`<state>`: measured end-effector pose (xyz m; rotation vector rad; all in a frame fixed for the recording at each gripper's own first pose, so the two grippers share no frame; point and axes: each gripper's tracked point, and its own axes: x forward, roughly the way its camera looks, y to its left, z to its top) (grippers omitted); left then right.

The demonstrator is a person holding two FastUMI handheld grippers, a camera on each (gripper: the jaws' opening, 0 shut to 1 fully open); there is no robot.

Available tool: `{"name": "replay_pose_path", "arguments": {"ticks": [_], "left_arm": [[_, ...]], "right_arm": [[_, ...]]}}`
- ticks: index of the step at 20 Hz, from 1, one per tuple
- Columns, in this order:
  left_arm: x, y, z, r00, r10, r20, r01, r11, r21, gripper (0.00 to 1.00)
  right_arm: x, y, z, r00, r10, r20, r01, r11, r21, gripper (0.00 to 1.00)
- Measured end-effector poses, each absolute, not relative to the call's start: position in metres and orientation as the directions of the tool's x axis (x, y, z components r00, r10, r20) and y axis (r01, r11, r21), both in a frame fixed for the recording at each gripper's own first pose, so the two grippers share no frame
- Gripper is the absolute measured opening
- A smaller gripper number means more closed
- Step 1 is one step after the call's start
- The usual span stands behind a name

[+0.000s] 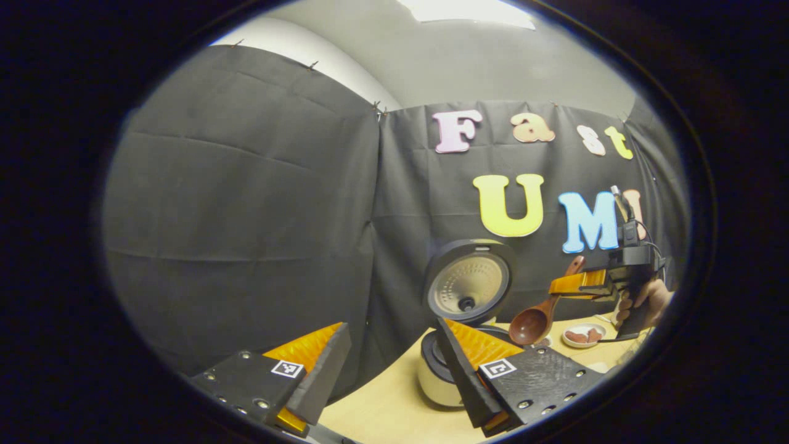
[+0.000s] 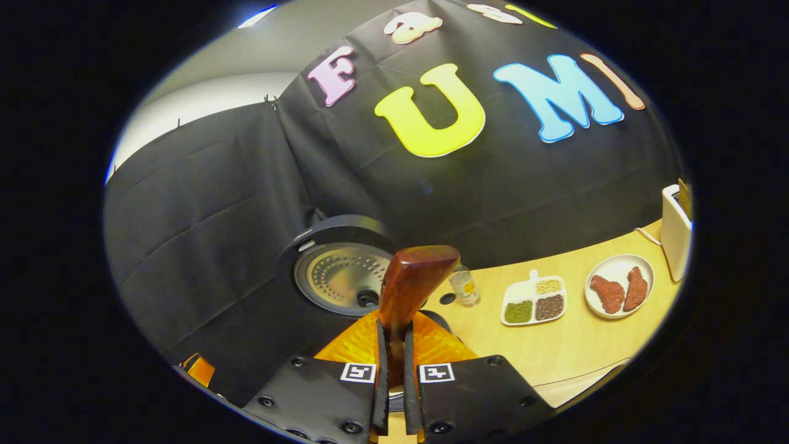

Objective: Close the left gripper, press the button to open the rice cooker; take a wooden spoon from the chopstick holder with the right hand, scoop a spoonful of rice and pour it into the rice cooker, then put the wooden spoon back into the chopstick holder.

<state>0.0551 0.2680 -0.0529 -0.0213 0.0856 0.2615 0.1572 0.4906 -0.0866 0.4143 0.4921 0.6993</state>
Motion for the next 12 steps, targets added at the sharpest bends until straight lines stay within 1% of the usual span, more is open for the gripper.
{"name": "replay_pose_path", "arguments": {"ticks": [1, 2, 4, 5, 8, 9, 10, 12], "left_arm": [[0.059, 0.262, -0.052, 0.966, 0.244, -0.084, -0.246, 0.969, -0.011, 0.85], [0.064, 0.257, -0.049, 0.969, 0.233, -0.079, -0.234, 0.972, -0.011, 0.85], [0.070, 0.249, -0.048, 0.975, 0.211, -0.071, -0.212, 0.977, -0.014, 0.85], [0.075, 0.240, -0.045, 0.978, 0.199, -0.068, -0.201, 0.979, -0.017, 0.85], [0.087, 0.219, -0.040, 0.984, 0.166, -0.059, -0.168, 0.986, -0.023, 0.84], [0.090, 0.214, -0.038, 0.986, 0.156, -0.054, -0.158, 0.987, -0.023, 0.87], [0.093, 0.207, -0.037, 0.988, 0.145, -0.052, -0.146, 0.989, -0.024, 0.88], [0.101, 0.193, -0.037, 0.992, 0.119, -0.049, -0.120, 0.992, -0.024, 0.86]], "right_arm": [[0.159, 0.480, -0.085, 0.673, 0.682, -0.287, -0.494, 0.703, 0.512, 0.12], [0.159, 0.469, -0.083, 0.683, 0.671, -0.287, -0.482, 0.710, 0.514, 0.08], [0.162, 0.446, -0.079, 0.703, 0.650, -0.289, -0.457, 0.724, 0.517, 0.08], [0.164, 0.434, -0.078, 0.714, 0.637, -0.290, -0.445, 0.733, 0.516, 0.12], [0.169, 0.402, -0.078, 0.745, 0.597, -0.298, -0.404, 0.759, 0.510, 0.11], [0.170, 0.391, -0.078, 0.754, 0.584, -0.300, -0.392, 0.767, 0.509, 0.12], [0.172, 0.380, -0.078, 0.764, 0.570, -0.302, -0.379, 0.776, 0.505, 0.12], [0.175, 0.357, -0.076, 0.787, 0.537, -0.306, -0.351, 0.796, 0.494, 0.11]]}}
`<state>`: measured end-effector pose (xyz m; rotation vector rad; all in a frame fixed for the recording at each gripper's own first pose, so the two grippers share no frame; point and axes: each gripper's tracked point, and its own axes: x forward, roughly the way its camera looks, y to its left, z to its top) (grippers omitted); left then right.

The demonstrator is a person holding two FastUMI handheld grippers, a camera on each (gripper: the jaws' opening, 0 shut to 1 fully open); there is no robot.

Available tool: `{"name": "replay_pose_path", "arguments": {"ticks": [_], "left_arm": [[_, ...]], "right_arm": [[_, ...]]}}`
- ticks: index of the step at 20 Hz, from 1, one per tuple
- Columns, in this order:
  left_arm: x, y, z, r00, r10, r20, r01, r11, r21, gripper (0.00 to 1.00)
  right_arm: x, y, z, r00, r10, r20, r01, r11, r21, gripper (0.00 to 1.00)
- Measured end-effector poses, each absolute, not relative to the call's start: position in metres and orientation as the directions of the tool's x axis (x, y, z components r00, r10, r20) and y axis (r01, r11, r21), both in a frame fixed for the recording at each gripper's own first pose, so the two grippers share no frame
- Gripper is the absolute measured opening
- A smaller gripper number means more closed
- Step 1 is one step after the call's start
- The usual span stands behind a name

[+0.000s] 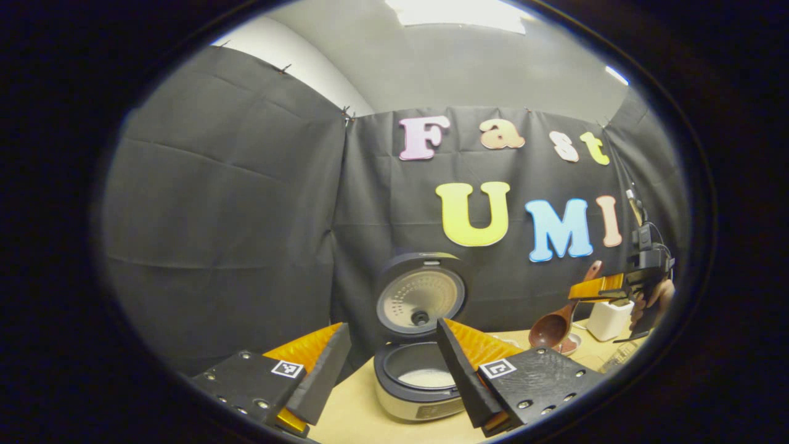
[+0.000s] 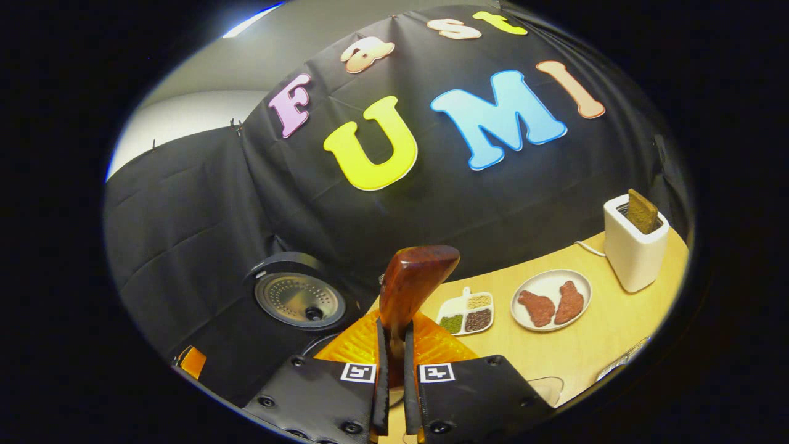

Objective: Close the left gripper, press the button to open the rice cooker; take a wooden spoon from the chopstick holder with the right hand, scoop a spoonful of rice and pour it into the rice cooker, then put the wooden spoon back into the chopstick holder.

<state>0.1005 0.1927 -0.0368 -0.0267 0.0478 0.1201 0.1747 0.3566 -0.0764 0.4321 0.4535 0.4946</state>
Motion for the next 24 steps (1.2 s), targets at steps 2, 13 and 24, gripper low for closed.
{"name": "replay_pose_path", "arguments": {"ticks": [2, 13, 24], "left_arm": [[0.108, 0.181, -0.036, 0.994, 0.097, -0.045, -0.098, 0.995, -0.024, 0.84], [0.146, 0.107, -0.020, 1.000, -0.023, -0.012, 0.022, 0.998, -0.065, 0.87], [0.153, 0.037, -0.025, 0.990, -0.139, -0.031, 0.135, 0.984, -0.120, 0.88]], "right_arm": [[0.178, 0.335, -0.076, 0.805, 0.506, -0.309, -0.325, 0.813, 0.484, 0.12], [0.172, 0.210, -0.077, 0.882, 0.331, -0.337, -0.166, 0.885, 0.435, 0.12], [0.140, 0.105, -0.110, 0.901, 0.167, -0.401, -0.014, 0.933, 0.359, 0.11]]}}
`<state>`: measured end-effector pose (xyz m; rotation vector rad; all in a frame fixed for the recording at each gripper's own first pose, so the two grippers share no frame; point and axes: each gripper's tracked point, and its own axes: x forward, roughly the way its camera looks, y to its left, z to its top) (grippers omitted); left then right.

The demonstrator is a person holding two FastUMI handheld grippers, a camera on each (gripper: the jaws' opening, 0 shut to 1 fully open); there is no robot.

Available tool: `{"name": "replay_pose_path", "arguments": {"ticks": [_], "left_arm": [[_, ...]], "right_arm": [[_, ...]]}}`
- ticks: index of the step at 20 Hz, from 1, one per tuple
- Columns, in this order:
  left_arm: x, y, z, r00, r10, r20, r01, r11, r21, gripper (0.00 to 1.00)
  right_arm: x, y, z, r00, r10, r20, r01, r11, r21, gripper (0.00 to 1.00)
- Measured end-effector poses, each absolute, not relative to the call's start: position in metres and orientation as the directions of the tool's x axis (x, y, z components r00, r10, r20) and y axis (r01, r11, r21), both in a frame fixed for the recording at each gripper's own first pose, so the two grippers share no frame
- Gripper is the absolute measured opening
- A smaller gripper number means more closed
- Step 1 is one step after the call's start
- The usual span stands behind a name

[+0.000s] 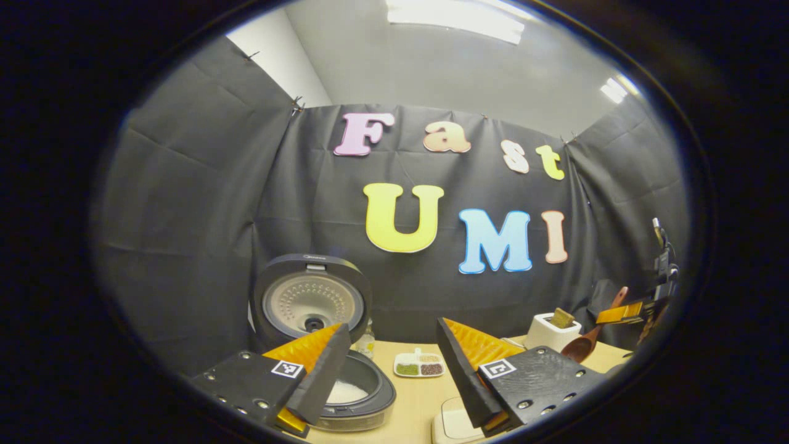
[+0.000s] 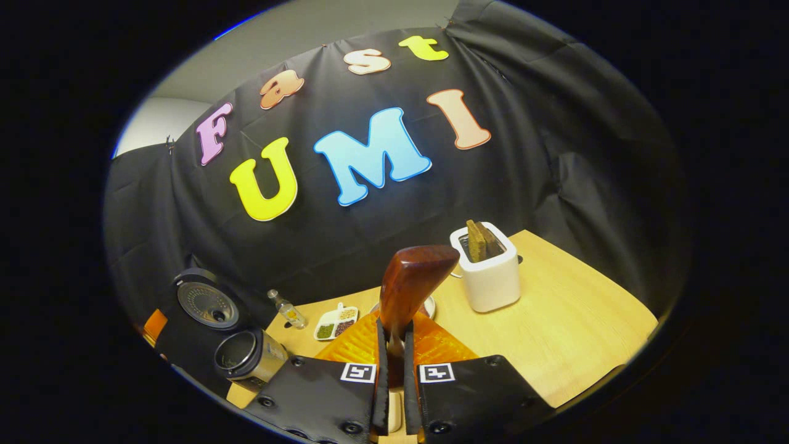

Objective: Close the left gripper, press the button to open the rice cooker; take a wooden spoon from the chopstick holder with the right hand, scoop a spoonful of rice and pour it into the rice cooker, then put the wooden spoon back into the chopstick holder.

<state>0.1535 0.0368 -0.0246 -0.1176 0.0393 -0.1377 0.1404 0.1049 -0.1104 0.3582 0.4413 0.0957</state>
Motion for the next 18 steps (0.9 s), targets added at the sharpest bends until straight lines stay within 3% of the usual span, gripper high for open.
{"name": "replay_pose_path", "arguments": {"ticks": [6, 9, 15, 18], "left_arm": [[0.147, 0.025, -0.022, 0.987, -0.155, -0.040, 0.149, 0.982, -0.115, 0.91], [0.144, 0.026, -0.022, 0.988, -0.150, -0.045, 0.145, 0.984, -0.100, 0.84], [0.135, 0.031, -0.016, 0.990, -0.131, -0.046, 0.127, 0.989, -0.073, 0.84], [0.130, 0.038, -0.012, 0.992, -0.116, -0.047, 0.113, 0.992, -0.058, 0.91]], "right_arm": [[0.128, 0.074, -0.157, 0.884, 0.107, -0.455, 0.034, 0.956, 0.291, 0.12], [0.122, 0.065, -0.172, 0.877, 0.085, -0.473, 0.046, 0.965, 0.259, 0.12], [0.111, 0.060, -0.223, 0.826, 0.087, -0.558, 0.082, 0.959, 0.270, 0.12], [0.108, 0.061, -0.237, 0.818, 0.105, -0.565, 0.082, 0.952, 0.294, 0.12]]}}
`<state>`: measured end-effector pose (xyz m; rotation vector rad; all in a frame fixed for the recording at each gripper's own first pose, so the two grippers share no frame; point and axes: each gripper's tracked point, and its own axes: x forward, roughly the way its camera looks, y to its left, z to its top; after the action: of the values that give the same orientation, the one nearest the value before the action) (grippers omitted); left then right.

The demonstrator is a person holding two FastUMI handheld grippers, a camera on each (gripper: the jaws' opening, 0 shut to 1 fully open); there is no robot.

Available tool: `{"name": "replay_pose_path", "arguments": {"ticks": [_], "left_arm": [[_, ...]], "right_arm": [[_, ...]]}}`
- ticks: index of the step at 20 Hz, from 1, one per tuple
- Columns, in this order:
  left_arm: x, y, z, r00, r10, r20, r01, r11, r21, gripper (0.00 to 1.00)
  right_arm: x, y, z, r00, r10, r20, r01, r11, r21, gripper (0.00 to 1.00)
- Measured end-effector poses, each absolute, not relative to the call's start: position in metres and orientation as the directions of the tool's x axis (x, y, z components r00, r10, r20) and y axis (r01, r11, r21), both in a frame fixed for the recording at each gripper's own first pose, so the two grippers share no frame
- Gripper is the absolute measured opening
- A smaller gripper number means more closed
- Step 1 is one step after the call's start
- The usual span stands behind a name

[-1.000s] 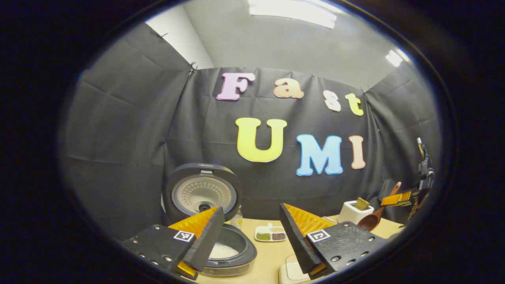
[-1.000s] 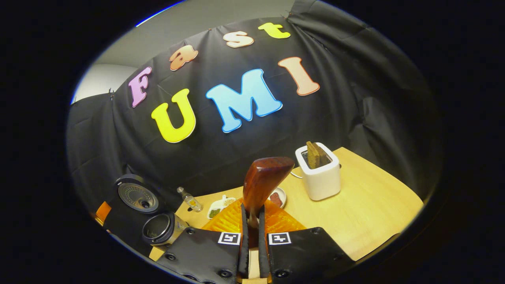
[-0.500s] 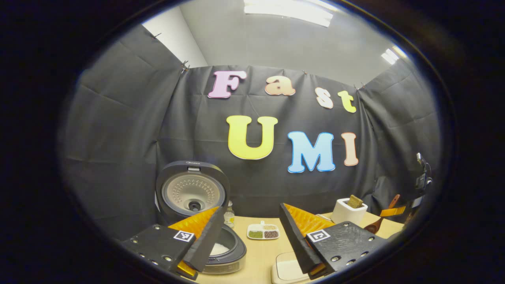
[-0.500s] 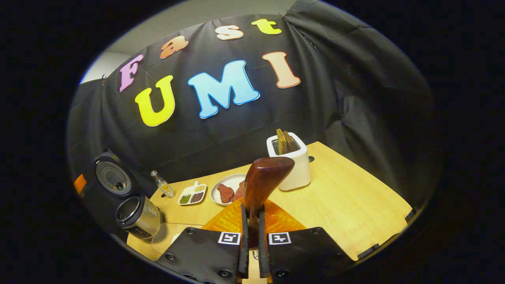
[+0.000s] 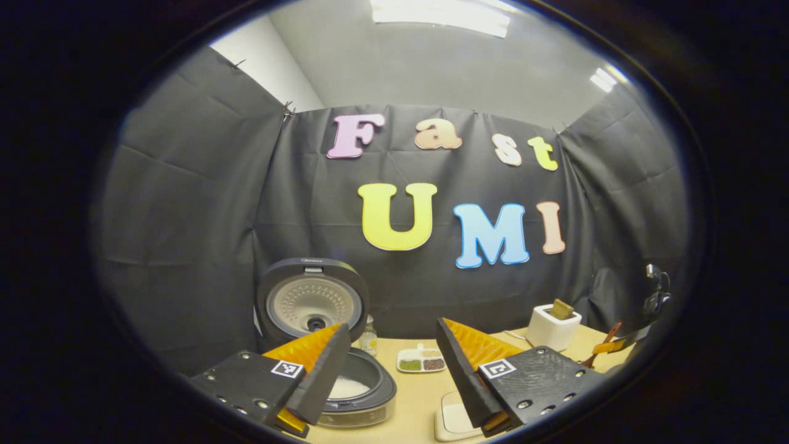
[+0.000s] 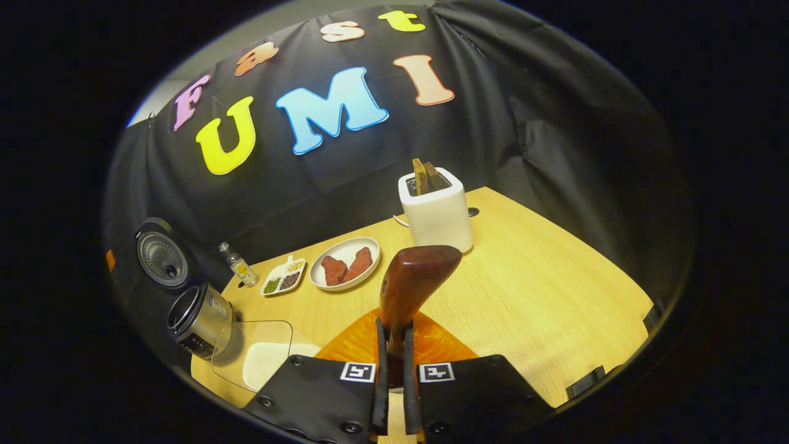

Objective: Close the left gripper, press the button to open the rice cooker; take a wooden spoon from the chopstick holder with the right hand, scoop a spoonful of rice and pour it into the rice cooker, then put the wooden spoon back into the chopstick holder.

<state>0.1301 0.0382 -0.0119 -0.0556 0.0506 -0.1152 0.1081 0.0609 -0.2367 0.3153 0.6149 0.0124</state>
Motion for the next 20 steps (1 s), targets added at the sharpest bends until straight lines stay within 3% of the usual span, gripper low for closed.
{"name": "replay_pose_path", "arguments": {"ticks": [5, 8, 11, 12, 13, 14, 20], "left_arm": [[0.124, 0.044, 0.000, 0.994, -0.100, -0.036, 0.098, 0.994, -0.045, 0.88], [0.120, 0.042, 0.003, 0.995, -0.096, -0.029, 0.095, 0.995, -0.040, 0.88], [0.117, 0.039, 0.007, 0.996, -0.091, -0.023, 0.091, 0.995, -0.040, 0.88], [0.116, 0.038, 0.008, 0.996, -0.090, -0.021, 0.089, 0.995, -0.040, 0.88], [0.115, 0.037, 0.010, 0.996, -0.089, -0.021, 0.088, 0.995, -0.041, 0.88], [0.114, 0.036, 0.009, 0.996, -0.087, -0.020, 0.086, 0.995, -0.042, 0.87], [0.119, 0.043, 0.007, 0.998, -0.056, -0.031, 0.054, 0.997, -0.047, 0.84]], "right_arm": [[0.104, 0.060, -0.251, 0.795, 0.116, -0.595, 0.074, 0.956, 0.285, 0.12], [0.104, 0.059, -0.242, 0.808, 0.126, -0.576, 0.055, 0.957, 0.286, 0.22], [0.103, 0.049, -0.225, 0.829, 0.110, -0.548, 0.047, 0.963, 0.265, 0.53], [0.104, 0.044, -0.218, 0.838, 0.094, -0.537, 0.046, 0.969, 0.242, 0.85], [0.104, 0.038, -0.212, 0.846, 0.077, -0.527, 0.046, 0.975, 0.217, 0.85], [0.103, 0.033, -0.202, 0.855, 0.065, -0.514, 0.042, 0.980, 0.194, 0.97], [0.102, 0.029, -0.121, 0.927, 0.056, -0.372, -0.033, 0.997, 0.066, 0.98]]}}
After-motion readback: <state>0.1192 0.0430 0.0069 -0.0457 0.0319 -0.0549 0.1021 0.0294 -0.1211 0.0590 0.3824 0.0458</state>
